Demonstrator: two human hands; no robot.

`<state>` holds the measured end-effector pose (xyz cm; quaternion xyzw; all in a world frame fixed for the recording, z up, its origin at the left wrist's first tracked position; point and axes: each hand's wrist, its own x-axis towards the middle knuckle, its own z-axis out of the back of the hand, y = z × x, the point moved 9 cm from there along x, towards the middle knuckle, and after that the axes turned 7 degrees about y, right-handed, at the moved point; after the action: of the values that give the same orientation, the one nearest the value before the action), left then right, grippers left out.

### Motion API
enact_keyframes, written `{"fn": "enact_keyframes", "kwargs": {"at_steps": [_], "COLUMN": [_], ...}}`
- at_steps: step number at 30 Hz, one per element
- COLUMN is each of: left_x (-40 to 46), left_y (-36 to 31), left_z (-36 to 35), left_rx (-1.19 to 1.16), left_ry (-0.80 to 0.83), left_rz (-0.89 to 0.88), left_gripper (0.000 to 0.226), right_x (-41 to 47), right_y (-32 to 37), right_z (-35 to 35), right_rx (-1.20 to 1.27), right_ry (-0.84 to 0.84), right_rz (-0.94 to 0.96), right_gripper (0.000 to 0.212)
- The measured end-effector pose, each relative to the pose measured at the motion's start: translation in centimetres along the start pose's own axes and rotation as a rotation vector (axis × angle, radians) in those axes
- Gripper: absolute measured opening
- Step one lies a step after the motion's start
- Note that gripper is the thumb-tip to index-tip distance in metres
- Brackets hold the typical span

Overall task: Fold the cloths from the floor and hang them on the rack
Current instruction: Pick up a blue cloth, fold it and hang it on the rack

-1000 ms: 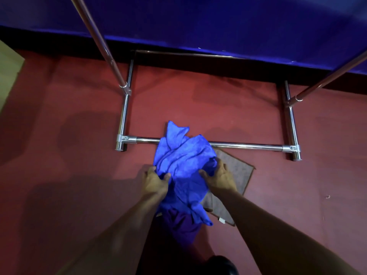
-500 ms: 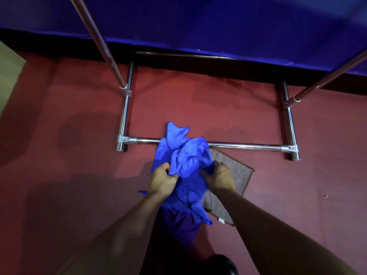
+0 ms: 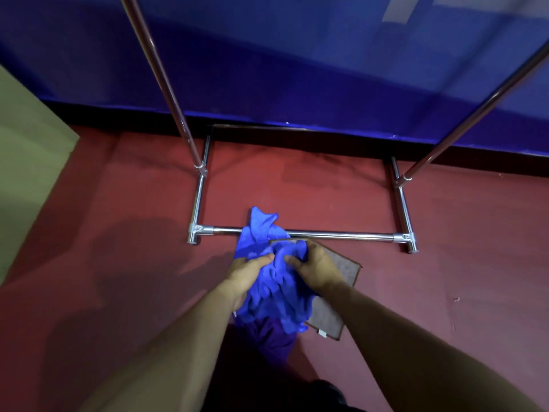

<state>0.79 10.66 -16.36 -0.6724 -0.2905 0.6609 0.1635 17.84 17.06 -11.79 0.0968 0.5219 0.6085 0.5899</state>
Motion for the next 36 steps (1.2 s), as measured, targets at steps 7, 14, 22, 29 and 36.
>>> {"fn": "enact_keyframes", "kwargs": {"at_steps": [7, 14, 22, 29, 36], "left_x": [-8.8, -20.5, -31.0, -33.2, -32.9], "left_y": [-8.6, -16.2, -21.3, -21.8, -21.7], "left_z": [-0.9, -1.5, -1.0, 1.0, 1.2], "left_rx": [0.017, 0.195, -0.233, -0.610, -0.635], "left_ry": [0.127, 0.200, 0.252, 0.379, 0.379], "left_rz": [-0.178, -0.427, -0.609, -0.624, -0.576], "left_gripper": [0.008, 0.016, 0.019, 0.018, 0.027], "right_x": [-6.0, -14.2, -21.6, -23.0, -21.7], "right_y": [4.9, 13.7, 20.7, 23.6, 23.0], "right_z": [2.0, 5.7, 7.1, 7.8, 10.1], "right_rx": [0.435, 0.411, 0.926, 1.095, 1.053], "right_ry": [0.338, 0.487, 0.523, 0.524, 0.358], "right_rz": [-0.297, -0.220, 0.029, 0.245, 0.376], "right_gripper": [0.028, 0.045, 0.062, 0.060, 0.044]}}
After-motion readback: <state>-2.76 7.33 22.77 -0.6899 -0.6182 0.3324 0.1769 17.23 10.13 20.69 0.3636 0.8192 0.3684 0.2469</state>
